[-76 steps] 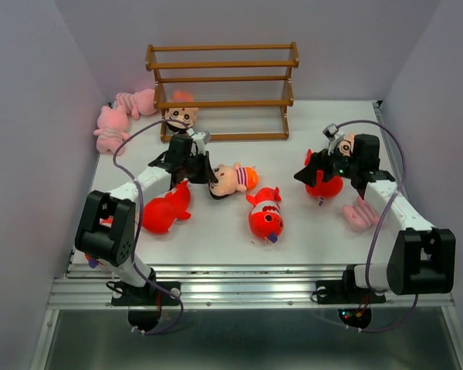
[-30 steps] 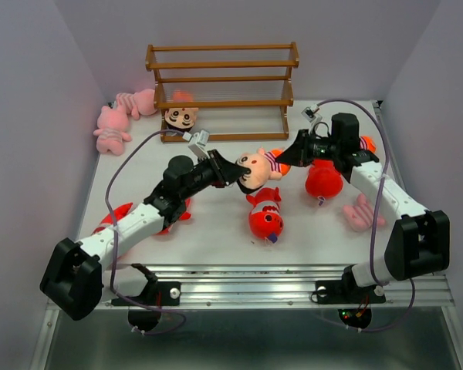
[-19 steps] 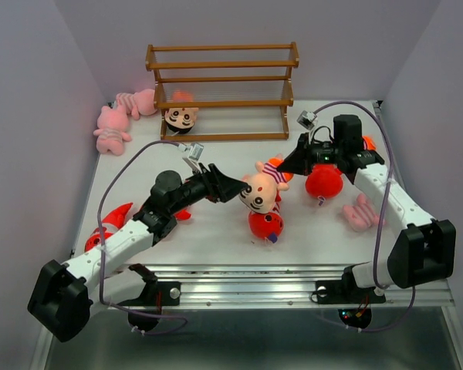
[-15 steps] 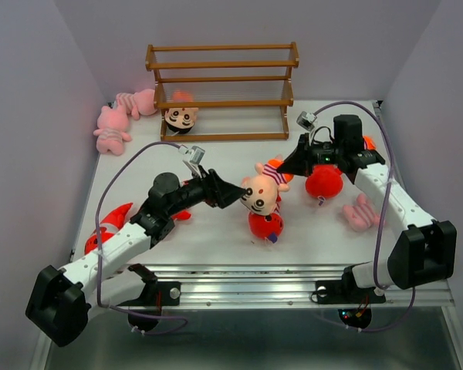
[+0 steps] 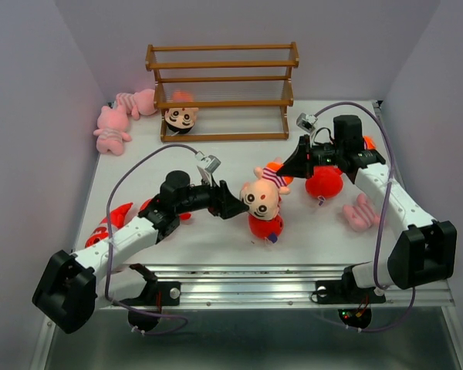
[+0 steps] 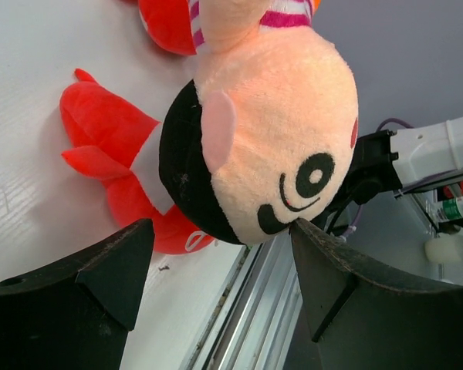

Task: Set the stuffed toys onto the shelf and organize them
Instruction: Pass the stuffed toy from the right arm to the left

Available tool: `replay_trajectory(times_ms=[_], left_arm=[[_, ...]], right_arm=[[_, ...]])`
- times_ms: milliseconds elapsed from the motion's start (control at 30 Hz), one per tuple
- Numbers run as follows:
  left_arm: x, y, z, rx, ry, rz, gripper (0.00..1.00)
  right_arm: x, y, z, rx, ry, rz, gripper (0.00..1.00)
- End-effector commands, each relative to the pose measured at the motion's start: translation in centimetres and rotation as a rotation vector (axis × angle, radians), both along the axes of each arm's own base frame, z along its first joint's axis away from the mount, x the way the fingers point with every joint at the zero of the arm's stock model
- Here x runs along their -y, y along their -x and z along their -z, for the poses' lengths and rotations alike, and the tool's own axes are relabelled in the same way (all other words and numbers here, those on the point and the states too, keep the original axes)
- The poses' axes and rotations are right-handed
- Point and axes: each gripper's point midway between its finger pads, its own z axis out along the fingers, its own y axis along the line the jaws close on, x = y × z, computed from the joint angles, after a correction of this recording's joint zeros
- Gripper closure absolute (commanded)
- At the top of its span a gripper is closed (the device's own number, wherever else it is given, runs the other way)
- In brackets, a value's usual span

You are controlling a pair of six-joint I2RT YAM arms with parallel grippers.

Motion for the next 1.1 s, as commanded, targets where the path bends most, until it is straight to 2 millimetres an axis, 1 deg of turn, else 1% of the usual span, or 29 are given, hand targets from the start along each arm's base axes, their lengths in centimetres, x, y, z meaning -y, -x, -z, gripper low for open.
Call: replay_trajectory(times_ms=[0, 33, 100, 167, 200, 233, 300, 400, 433, 500, 533, 600, 633, 700, 733, 767, 800, 833, 867, 900, 933, 967, 1000, 1033, 1067], left_arm=[[1.1, 0.6, -1.8, 0.057, 0.075, 0.095, 0.18], [1.3, 0.7, -2.3, 0.063, 0.093, 0.107, 0.19], [1.7, 0.7, -2.2, 0.050, 0.099, 0.125, 0.19], [2.2, 0.9, -3.0, 0.064, 0.136, 0.152, 0.24], [2.3, 1.2, -3.0, 0.047, 0.148, 0.166, 0.27], [2.4, 1.3, -3.2, 0.056, 0.155, 0.178, 0.27], [2.8, 1.5, -3.2, 0.042, 0.169, 0.199, 0.38], [3.1, 1.5, -3.1, 0.025, 0.177, 0.210, 0.49], [3.2, 1.5, -3.3, 0.029, 0.185, 0.214, 0.60], [3.3, 1.5, -3.5, 0.025, 0.195, 0.212, 0.74], [3.3, 1.2, -3.3, 0.021, 0.194, 0.191, 0.86], [3.1, 0.9, -3.8, 0.031, 0.202, 0.163, 0.97], [2.9, 0.4, -3.6, 0.033, 0.199, 0.126, 1.00], [2.4, 0.0, -4.0, 0.051, 0.199, 0.077, 1.00], [2.1, -0.6, -3.6, 0.048, 0.186, 0.038, 1.00], [1.7, -0.7, -3.7, 0.049, 0.183, 0.018, 1.00], [1.4, -1.1, -3.5, 0.047, 0.177, -0.006, 1.00], [1.1, -1.3, -3.3, 0.044, 0.167, -0.020, 1.00], [0.4, -2.0, -3.4, 0.058, 0.156, -0.049, 1.00], [-0.1, -2.6, -3.2, 0.060, 0.141, -0.071, 1.00], [-0.7, -3.2, -2.5, 0.040, 0.110, -0.098, 1.00], [-2.0, -4.4, -2.4, 0.054, 0.091, -0.146, 1.00], [-2.9, -4.9, -1.6, 0.031, 0.061, -0.172, 1.00], [-3.7, -5.8, -1.7, 0.039, 0.046, -0.205, 1.00], [-4.5, -6.6, -1.1, 0.027, 0.021, -0.231, 1.00]], right_arm=[[-0.4, 0.4, -2.4, 0.064, -0.042, -0.052, 0.99], [-0.4, 0.4, -2.4, 0.063, -0.046, -0.058, 0.99], [-0.5, 0.4, -2.2, 0.055, -0.047, -0.062, 0.99], [-0.5, 0.4, -1.9, 0.048, -0.046, -0.065, 0.99], [-0.5, 0.4, -1.8, 0.045, -0.047, -0.068, 0.99], [-0.5, 0.4, -1.7, 0.042, -0.047, -0.068, 0.99], [-0.5, 0.4, -1.4, 0.035, -0.047, -0.072, 0.99], [-0.5, 0.4, -1.1, 0.034, -0.047, -0.074, 0.99], [-0.5, 0.4, -1.1, 0.034, -0.045, -0.073, 0.99], [-0.5, 0.4, -0.9, 0.033, -0.043, -0.071, 0.99], [-0.4, 0.3, -1.0, 0.040, -0.038, -0.064, 0.98], [-0.4, 0.2, -0.7, 0.041, -0.030, -0.055, 0.95], [-0.3, 0.0, -0.6, 0.044, -0.022, -0.044, 0.90], [-0.2, 0.0, -0.6, 0.058, -0.013, -0.030, 0.82], [-0.1, -0.2, -0.5, 0.061, -0.004, -0.018, 0.72], [0.0, -0.2, -0.5, 0.065, 0.000, -0.010, 0.57], [0.1, -0.4, -0.5, 0.067, 0.009, 0.006, 0.37], [0.2, -0.6, -0.5, 0.074, 0.020, 0.024, 0.20], [0.5, -1.2, -0.3, 0.090, 0.045, 0.064, 0.00], [0.7, -1.5, -0.3, 0.098, 0.060, 0.089, 0.00], [1.2, -2.3, -0.4, 0.124, 0.094, 0.149, 0.00], [1.8, -2.6, -0.3, 0.129, 0.109, 0.184, 0.00], [2.7, -3.2, -0.3, 0.138, 0.120, 0.223, 0.00], [3.4, -3.1, -0.2, 0.144, 0.125, 0.248, 0.00], [4.0, -3.1, -0.1, 0.145, 0.123, 0.261, 0.00]])
